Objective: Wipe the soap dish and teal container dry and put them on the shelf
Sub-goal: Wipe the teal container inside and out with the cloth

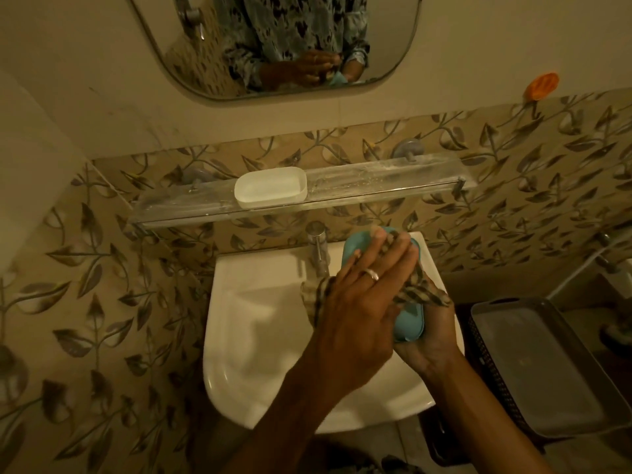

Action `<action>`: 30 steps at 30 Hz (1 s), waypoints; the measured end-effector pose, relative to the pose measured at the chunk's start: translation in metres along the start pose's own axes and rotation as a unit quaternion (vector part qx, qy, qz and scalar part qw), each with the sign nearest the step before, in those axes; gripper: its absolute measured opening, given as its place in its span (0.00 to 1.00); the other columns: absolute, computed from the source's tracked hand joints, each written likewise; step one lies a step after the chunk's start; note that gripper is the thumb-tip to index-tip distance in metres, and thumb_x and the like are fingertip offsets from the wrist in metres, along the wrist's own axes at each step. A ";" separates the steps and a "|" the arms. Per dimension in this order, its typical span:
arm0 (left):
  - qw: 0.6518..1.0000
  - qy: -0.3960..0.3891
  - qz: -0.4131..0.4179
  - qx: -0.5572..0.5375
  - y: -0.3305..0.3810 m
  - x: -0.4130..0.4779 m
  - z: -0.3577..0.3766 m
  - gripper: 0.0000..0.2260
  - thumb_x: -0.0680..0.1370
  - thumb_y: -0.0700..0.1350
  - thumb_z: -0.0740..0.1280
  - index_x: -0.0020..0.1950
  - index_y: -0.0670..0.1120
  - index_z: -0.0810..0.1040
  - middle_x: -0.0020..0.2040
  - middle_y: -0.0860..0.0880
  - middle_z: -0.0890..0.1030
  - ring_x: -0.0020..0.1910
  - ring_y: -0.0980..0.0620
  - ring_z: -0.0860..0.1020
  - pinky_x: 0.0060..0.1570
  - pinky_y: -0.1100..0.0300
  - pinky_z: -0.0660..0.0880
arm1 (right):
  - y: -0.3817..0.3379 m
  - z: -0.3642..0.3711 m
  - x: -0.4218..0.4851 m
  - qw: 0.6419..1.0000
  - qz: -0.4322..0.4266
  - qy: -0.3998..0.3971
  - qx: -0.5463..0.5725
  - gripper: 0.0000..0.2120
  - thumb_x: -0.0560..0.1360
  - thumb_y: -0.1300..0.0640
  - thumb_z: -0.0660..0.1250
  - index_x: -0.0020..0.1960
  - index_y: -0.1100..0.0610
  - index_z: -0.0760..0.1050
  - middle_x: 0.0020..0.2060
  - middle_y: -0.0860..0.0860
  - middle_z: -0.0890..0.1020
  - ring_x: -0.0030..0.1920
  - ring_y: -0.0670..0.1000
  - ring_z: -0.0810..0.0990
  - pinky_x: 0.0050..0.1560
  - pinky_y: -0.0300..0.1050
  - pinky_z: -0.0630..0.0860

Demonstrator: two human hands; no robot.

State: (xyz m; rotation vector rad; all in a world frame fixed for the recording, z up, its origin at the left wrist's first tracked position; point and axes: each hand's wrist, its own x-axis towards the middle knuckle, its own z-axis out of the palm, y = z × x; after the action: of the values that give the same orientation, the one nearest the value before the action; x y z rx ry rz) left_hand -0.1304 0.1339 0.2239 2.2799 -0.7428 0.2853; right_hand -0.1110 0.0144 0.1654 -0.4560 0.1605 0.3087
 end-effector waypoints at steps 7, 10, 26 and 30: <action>0.996 0.037 -0.067 -0.046 -0.024 0.037 -0.020 0.22 0.81 0.40 0.56 0.76 0.47 0.59 0.78 0.51 0.57 0.77 0.56 0.50 0.75 0.49 0.52 | -0.003 0.005 0.010 1.000 -0.006 -0.026 -0.017 0.20 0.73 0.44 0.65 0.57 0.56 0.82 0.51 0.56 0.84 0.50 0.55 0.84 0.48 0.52 0.81; 0.987 0.074 -0.076 -0.124 -0.027 0.026 -0.019 0.22 0.80 0.36 0.57 0.74 0.45 0.63 0.77 0.50 0.60 0.77 0.54 0.52 0.75 0.48 0.54 | -0.017 0.011 0.017 0.998 -0.017 -0.062 -0.003 0.27 0.67 0.44 0.72 0.62 0.57 0.79 0.55 0.59 0.82 0.53 0.57 0.82 0.51 0.56 0.80; 0.996 0.061 0.048 0.032 -0.012 0.039 -0.035 0.22 0.79 0.40 0.54 0.74 0.43 0.63 0.76 0.45 0.62 0.77 0.50 0.52 0.75 0.49 0.52 | -0.022 0.043 0.030 0.990 -0.012 -0.142 -0.003 0.22 0.72 0.50 0.71 0.60 0.62 0.78 0.54 0.60 0.83 0.54 0.57 0.82 0.54 0.53 0.80; 0.967 0.171 -0.110 -0.154 -0.053 0.046 -0.056 0.18 0.82 0.39 0.56 0.71 0.51 0.68 0.66 0.57 0.73 0.65 0.67 0.69 0.63 0.70 0.68 | -0.024 0.032 0.026 0.993 -0.030 -0.113 -0.027 0.30 0.63 0.45 0.76 0.62 0.55 0.78 0.55 0.57 0.82 0.54 0.58 0.82 0.53 0.57 0.79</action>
State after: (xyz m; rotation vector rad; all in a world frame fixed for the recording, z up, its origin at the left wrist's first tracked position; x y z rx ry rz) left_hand -0.0620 0.1833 0.2529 1.9287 -0.3251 0.4137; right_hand -0.0759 0.0155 0.1979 -0.4746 -0.0822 0.3047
